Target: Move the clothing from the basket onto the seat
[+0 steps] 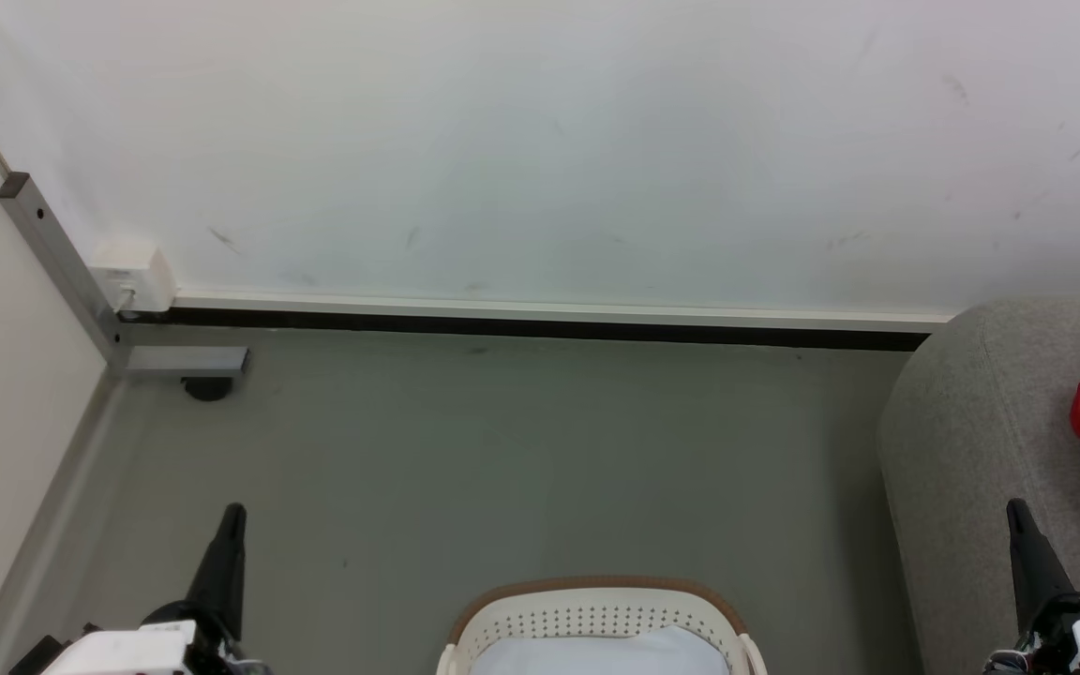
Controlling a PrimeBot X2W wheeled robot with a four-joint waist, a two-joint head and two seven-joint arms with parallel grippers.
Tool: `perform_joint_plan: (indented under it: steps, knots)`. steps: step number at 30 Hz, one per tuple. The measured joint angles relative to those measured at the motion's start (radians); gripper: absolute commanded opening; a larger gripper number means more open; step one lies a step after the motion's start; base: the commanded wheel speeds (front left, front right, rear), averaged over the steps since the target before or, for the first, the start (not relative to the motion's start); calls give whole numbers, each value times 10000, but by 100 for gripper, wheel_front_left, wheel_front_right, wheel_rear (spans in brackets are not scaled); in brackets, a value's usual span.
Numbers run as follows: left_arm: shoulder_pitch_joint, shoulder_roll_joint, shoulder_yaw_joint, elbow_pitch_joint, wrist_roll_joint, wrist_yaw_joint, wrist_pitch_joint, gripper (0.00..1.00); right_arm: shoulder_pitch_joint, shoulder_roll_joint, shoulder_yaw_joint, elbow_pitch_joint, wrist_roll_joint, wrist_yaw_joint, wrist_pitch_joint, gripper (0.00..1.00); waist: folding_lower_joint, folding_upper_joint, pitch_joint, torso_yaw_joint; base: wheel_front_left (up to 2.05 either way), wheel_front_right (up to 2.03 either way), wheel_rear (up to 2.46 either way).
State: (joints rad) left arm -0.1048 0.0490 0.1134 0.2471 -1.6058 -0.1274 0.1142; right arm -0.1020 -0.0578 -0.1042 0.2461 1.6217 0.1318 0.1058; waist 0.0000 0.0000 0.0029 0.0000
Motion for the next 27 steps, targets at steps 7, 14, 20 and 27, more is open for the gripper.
perform_joint_plan:
  steps: [7, 14, 20, 27]
  knots:
    - [0, 0, 0, 0, 0, 0, 0, 0, 0, 6, -8, 0, -2, 0, 2, 0, 0, 0, 0, 0, 0, 0, 0]
    - [0, 0, 0, 0, 0, 0, 0, 0, -1, 12, -17, 0, -10, 0, 33, 0, 0, 0, 0, 0, 0, 0, 0]
    - [-1, 0, 0, 0, 0, 0, 0, 0, -1, 15, -21, 0, -12, 0, 33, 0, 0, 0, 0, 0, 0, 0, 0]
    - [-1, 0, 0, 0, 0, 0, 0, 0, -2, 21, -29, 0, -12, 0, 33, 0, 0, 0, 0, 0, 0, 0, 0]
